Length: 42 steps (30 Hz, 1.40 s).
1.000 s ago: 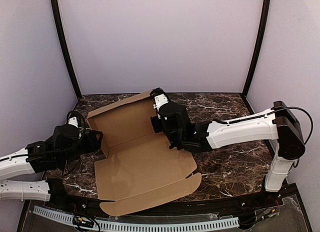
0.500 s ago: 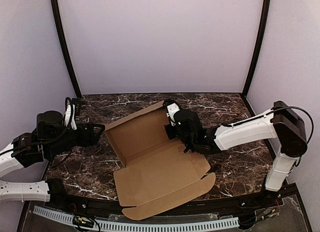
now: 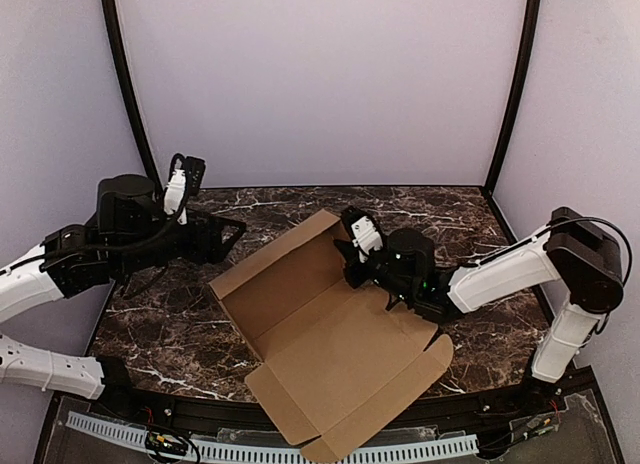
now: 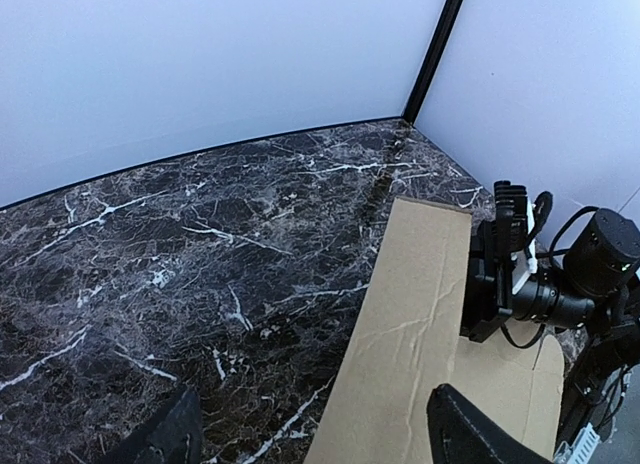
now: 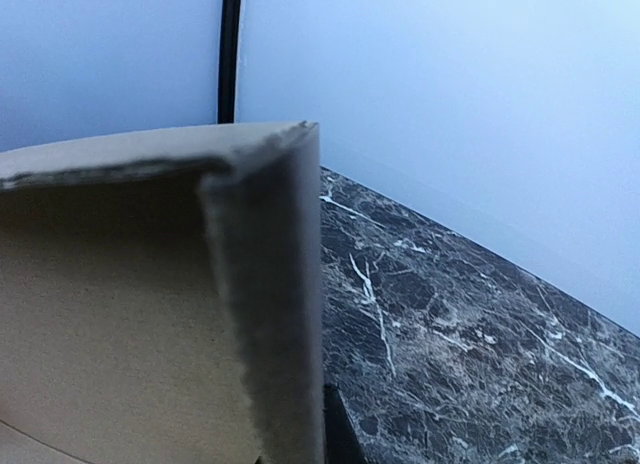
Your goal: Fold the paper box
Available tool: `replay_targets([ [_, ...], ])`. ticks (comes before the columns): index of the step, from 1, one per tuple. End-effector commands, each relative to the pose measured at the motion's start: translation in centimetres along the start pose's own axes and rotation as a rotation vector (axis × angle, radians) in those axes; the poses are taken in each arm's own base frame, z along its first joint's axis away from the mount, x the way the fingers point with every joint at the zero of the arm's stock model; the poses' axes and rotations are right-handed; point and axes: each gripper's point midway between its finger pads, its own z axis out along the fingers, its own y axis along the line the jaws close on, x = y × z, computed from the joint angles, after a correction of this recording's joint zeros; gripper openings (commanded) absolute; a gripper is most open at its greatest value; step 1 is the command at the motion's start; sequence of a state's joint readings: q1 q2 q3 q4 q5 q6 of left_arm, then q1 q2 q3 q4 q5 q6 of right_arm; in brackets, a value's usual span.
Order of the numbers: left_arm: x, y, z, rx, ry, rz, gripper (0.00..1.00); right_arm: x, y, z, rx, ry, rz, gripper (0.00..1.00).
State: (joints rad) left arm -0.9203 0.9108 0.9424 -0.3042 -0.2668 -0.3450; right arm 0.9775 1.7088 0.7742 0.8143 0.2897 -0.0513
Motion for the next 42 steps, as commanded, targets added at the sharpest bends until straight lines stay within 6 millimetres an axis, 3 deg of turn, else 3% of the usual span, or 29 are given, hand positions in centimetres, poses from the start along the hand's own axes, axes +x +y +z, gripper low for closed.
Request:
replay_targets([
  [1,-1.8,-1.6,2.0,0.033,-0.002,0.058,0.76,-4.0,1.8,0.0,-0.149,-0.178,0.008,0.0],
  [8,-3.3,-3.4,5.3,0.092,0.021,0.038,0.72,-3.8,1.7,1.6,-0.194,-0.221,0.003,0.0],
  [18,-1.0,-4.4,8.9,0.126,0.112,0.036,0.7,-1.8,2.1,3.7,-0.196,-0.217,0.008,0.0],
  [25,0.4,-4.1,10.7,0.096,0.161,0.044,0.67,-1.0,2.3,4.1,-0.2,-0.209,0.021,0.0],
  [34,2.4,-1.7,12.9,-0.034,0.187,0.06,0.63,0.9,2.9,4.0,-0.226,-0.174,0.044,0.0],
  [42,3.9,-2.1,14.2,-0.017,0.227,0.052,0.61,2.5,2.8,4.1,-0.218,-0.143,0.052,0.03],
])
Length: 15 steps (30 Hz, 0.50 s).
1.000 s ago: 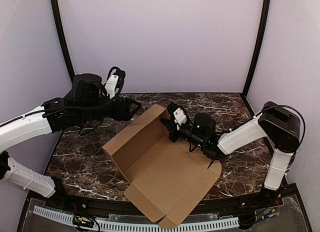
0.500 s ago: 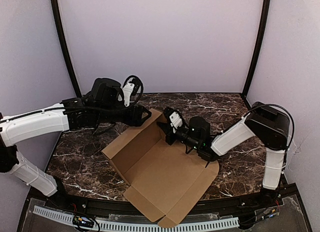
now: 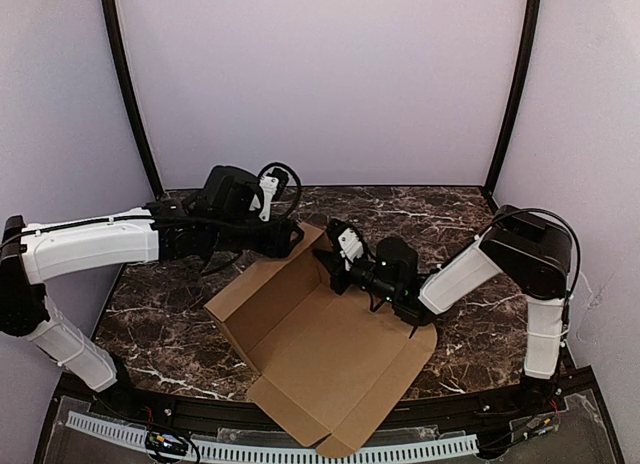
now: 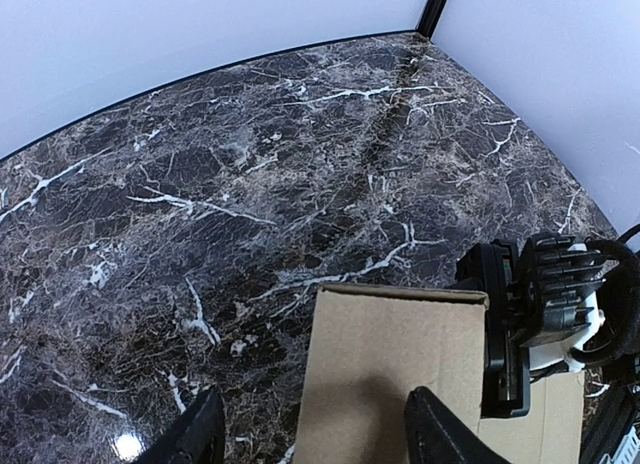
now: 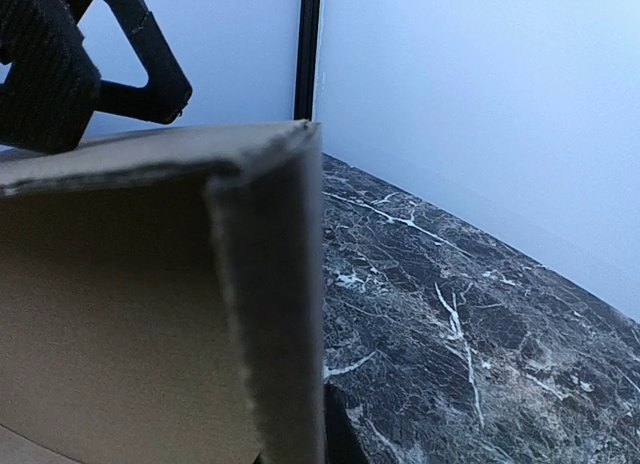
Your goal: Fold the paper box
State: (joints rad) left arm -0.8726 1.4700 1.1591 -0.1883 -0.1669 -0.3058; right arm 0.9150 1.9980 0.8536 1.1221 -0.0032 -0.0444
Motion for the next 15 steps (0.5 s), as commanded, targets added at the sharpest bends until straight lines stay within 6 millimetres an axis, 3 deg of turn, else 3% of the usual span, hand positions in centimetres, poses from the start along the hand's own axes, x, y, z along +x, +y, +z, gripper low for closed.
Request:
replay_targets([
  [1,-0.1,-0.2,0.7,0.007,0.001,-0.017,0.6,0.2,-0.2,-0.1,0.003,-0.027,0.026,0.04],
  [8,0.9,-0.3,1.8,0.01,0.036,-0.027,0.57,1.5,-0.1,-0.6,0.001,0.008,0.033,0.18],
  [15,1.5,-0.6,2.6,0.027,0.052,-0.044,0.56,2.8,0.0,-1.0,0.001,0.053,0.034,0.23],
])
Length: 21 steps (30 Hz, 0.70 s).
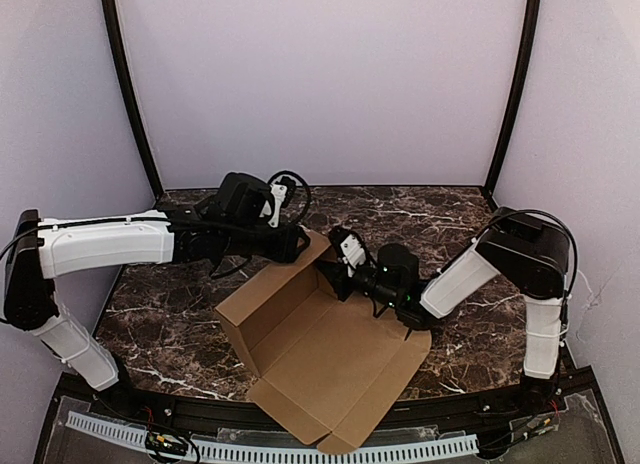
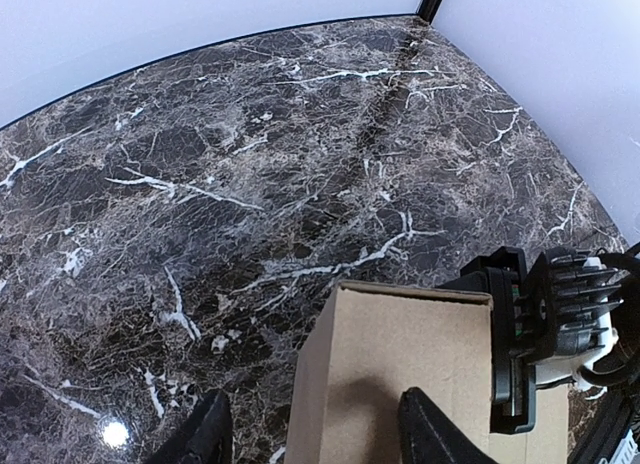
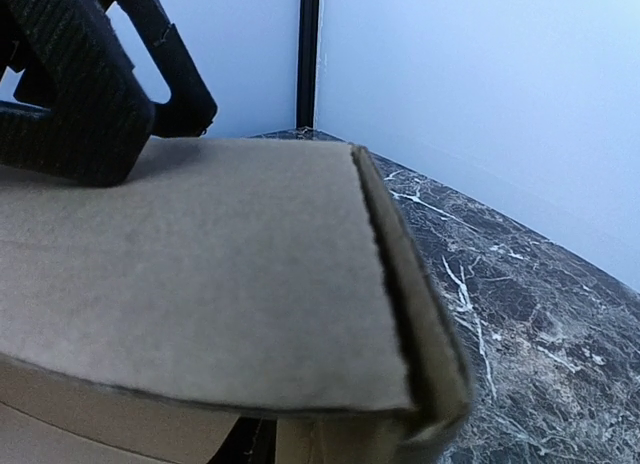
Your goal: Fold the paper box
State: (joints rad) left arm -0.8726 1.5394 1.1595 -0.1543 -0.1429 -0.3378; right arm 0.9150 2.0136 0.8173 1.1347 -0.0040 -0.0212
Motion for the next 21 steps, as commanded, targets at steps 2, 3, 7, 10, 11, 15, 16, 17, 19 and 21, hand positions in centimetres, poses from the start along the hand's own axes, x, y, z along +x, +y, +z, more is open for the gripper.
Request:
replay_targets([
  [2,0.1,-0.3,0.4,0.014,0.013,-0.019,0.56,1.2,-0.2,-0.6,0.004,0.02,0.016,0.25],
  [3,0.1,-0.3,0.4,0.014,0.013,-0.019,0.56,1.5,-0.2,-0.6,0.005,0.029,0.016,0.26],
  [7,0.1,-0.3,0.5,0.017,0.016,-0.027,0.55,3.1,-1.1,-0.6,0.061,0.087,0.02,0.3],
  [10,0.2,-0.2,0.4,0.015,0.018,-0.027,0.55,3.8,-1.3,-1.0,0.073,0.097,0.021,0.31],
  [11,0.4,-0.2,0.5,0.013,0.021,-0.029,0.55,4.0,-1.3,-1.0,0.075,0.104,0.019,0.31],
  [15,0.6,-0.3,0.6,0.019,0.027,-0.035,0.54,5.1,-1.3,-0.9,0.076,0.13,0.044,0.31],
  [16,0.6,-0.3,0.6,0.019,0.028,-0.036,0.54,5.2,-1.3,-0.8,0.077,0.129,0.049,0.31],
  [17,0.6,-0.3,0.7,0.02,0.029,-0.038,0.54,5.4,-1.2,-0.8,0.075,0.131,0.051,0.31],
  [19,0.7,-0.4,0.7,0.022,0.032,-0.039,0.53,5.6,-1.2,-0.7,0.075,0.134,0.053,0.31],
  [21,0.8,-0.4,0.7,0.022,0.034,-0.043,0.53,5.7,-1.3,-0.5,0.081,0.134,0.053,0.3],
])
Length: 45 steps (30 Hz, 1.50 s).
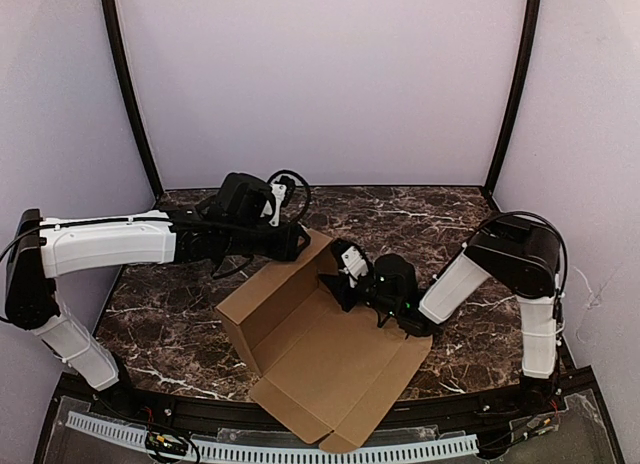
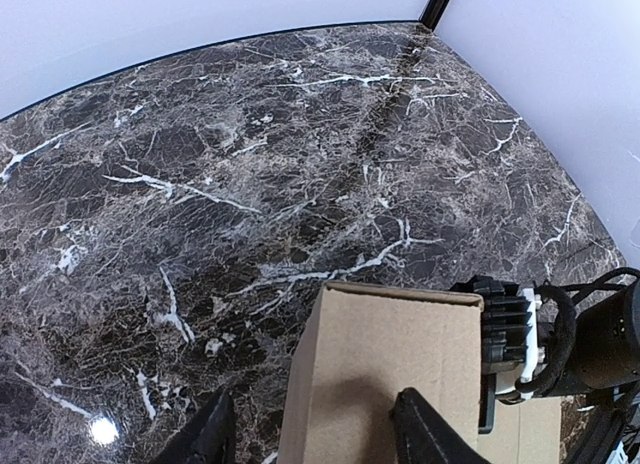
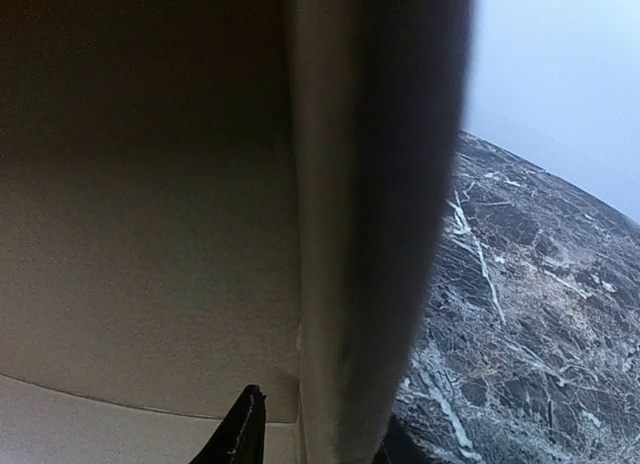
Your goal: Fold the paper box
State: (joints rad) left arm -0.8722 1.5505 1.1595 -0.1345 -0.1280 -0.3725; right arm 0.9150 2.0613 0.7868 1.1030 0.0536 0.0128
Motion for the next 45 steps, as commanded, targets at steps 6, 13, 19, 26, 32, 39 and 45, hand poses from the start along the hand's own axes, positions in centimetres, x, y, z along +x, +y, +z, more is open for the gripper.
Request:
replay_targets([
  [6,1.2,0.0,0.4,0.005,0.048,-0.021,0.53,1.4,-0.7,0.8,0.031,0.021,0.017,0.12],
  [13,2.1,-0.5,0.9,0.007,0.071,-0.026,0.52,1.4,-0.8,0.8,0.037,0.007,0.018,0.0],
  [19,2.4,-1.0,1.2,0.017,0.082,-0.033,0.51,0.8,-0.7,0.6,0.032,-0.008,0.023,0.0],
  [26,3.1,-1.1,1.4,0.017,0.098,-0.033,0.47,-2.2,-0.9,0.1,0.038,-0.065,-0.003,0.2],
  [32,3.5,-0.8,1.3,0.006,0.107,-0.028,0.45,-4.4,-0.9,0.1,0.041,-0.111,-0.026,0.21],
  [39,3.8,-0.7,1.4,0.0,0.111,-0.029,0.43,-5.3,-0.9,0.6,0.043,-0.128,-0.039,0.16],
  [45,3.5,-0.7,1.3,-0.001,0.104,-0.027,0.44,-5.2,-0.8,0.8,0.035,-0.129,-0.036,0.0],
])
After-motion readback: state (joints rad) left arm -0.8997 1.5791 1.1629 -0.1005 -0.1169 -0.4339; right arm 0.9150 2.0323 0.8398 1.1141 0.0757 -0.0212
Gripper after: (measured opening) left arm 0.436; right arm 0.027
